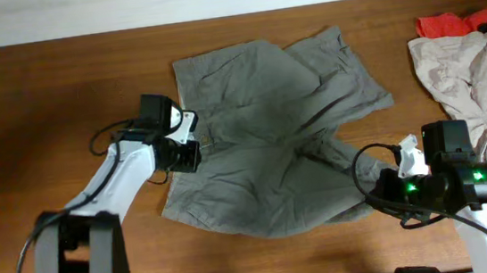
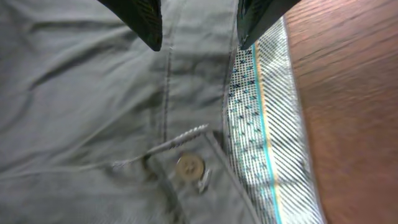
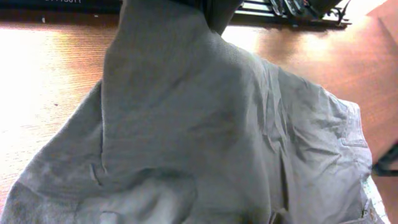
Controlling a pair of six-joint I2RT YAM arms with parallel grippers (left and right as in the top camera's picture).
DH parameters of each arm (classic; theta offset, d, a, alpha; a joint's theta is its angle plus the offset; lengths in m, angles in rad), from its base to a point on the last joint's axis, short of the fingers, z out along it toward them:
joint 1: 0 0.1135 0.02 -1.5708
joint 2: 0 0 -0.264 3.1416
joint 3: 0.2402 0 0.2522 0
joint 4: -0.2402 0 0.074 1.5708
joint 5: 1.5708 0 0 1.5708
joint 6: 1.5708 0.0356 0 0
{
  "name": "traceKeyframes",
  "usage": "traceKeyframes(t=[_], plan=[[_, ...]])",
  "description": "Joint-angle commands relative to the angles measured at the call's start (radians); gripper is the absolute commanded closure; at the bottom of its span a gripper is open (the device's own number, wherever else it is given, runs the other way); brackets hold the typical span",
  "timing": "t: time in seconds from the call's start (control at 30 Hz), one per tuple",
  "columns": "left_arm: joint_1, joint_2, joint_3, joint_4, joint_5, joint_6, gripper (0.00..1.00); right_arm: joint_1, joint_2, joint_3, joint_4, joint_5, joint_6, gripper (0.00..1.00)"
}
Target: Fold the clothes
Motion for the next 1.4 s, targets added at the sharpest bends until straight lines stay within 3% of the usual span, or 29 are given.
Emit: traceKeyframes(t=[0.0,0.1,0.23,0.27,0.57,0.8,0.83,0.9,1.0,1.13,1.37], plan=[[0.002,0.087,-0.008,0.006,0.024,0.039,0.62,0.008,-0.002,0.010,0.006,-0.013,0.009,0.96],[0.002,0.116,-0.008,0.010,0.060,0.050,0.70,0.008,-0.002,0.010,0.006,-0.013,0.009,0.96],[0.002,0.109,-0.005,0.004,0.063,0.049,0.98,0.008,-0.002,0.010,0.010,-0.013,0.009,0.96],[0.003,0.105,-0.002,-0.002,0.063,0.048,1.00,0.008,-0.002,0.010,0.010,-0.013,0.009,0.96],[0.050,0.005,0.120,-0.167,0.051,0.041,1.00,0.008,-0.002,0.010,0.013,-0.011,0.009,0.96],[0.074,-0.022,0.126,-0.178,0.055,0.022,1.00,0.008,-0.002,0.010,0.013,-0.008,0.008,0.96],[0.074,-0.020,0.126,-0.178,0.055,0.022,0.98,0.008,-0.002,0.010,0.013,-0.008,0.008,0.96],[0.074,-0.013,0.126,-0.172,0.063,0.023,0.78,0.008,-0.002,0.010,0.014,-0.008,0.009,0.96],[0.067,0.008,0.123,-0.177,0.063,0.023,0.61,0.008,-0.002,0.010,0.016,-0.008,0.009,0.96],[0.048,0.070,0.120,-0.198,0.063,0.023,0.53,0.008,-0.002,0.010,0.016,-0.008,0.009,0.96],[0.047,0.152,0.120,-0.189,0.101,0.024,0.54,0.008,-0.002,0.010,0.017,-0.008,0.009,0.96]])
